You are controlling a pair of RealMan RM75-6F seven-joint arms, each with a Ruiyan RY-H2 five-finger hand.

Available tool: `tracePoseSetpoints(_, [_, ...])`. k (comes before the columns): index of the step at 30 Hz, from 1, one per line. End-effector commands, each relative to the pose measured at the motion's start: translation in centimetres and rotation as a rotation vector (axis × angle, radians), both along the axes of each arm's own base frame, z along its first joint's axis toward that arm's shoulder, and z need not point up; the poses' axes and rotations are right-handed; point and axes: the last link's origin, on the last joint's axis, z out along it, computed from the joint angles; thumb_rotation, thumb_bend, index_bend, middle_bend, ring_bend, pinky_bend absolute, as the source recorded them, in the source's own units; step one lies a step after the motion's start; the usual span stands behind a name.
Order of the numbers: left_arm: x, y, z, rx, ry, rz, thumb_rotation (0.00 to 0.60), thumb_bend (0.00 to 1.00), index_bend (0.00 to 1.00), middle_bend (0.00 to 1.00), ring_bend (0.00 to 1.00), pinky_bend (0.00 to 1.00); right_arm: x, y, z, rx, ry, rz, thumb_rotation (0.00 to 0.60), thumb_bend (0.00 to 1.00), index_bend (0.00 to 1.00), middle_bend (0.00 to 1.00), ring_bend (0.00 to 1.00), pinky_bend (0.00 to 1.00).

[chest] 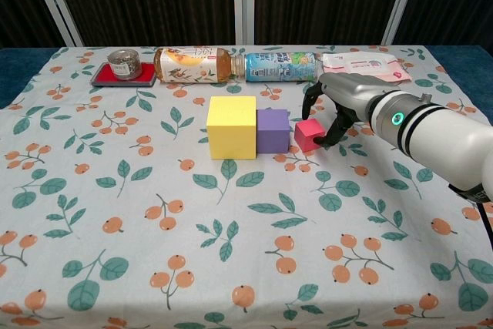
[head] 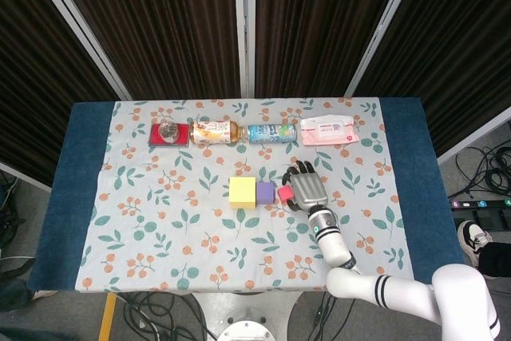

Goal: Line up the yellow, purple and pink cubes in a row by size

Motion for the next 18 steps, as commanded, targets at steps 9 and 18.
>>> tracePoseSetpoints(9, [0.0,-0.1,0.2,0.005,0.002,0.002,0.600,0.07,0.33,0.33,0.17,0.23,-0.3,0.1,2.0,-0.029,-0.032,0.010,0.600,0.20,0.31,0.17,0.00,0.00])
tracePoseSetpoints(18, [0.4,0.0,0.2,0.004,0.007,-0.010,0.600,0.07,0.33,0.33,0.17,0.23,-2.4,-0.7,3.8,-0.052,-0.008,-0.006,0.600,0.05,0.28,0.14,0.00,0.00])
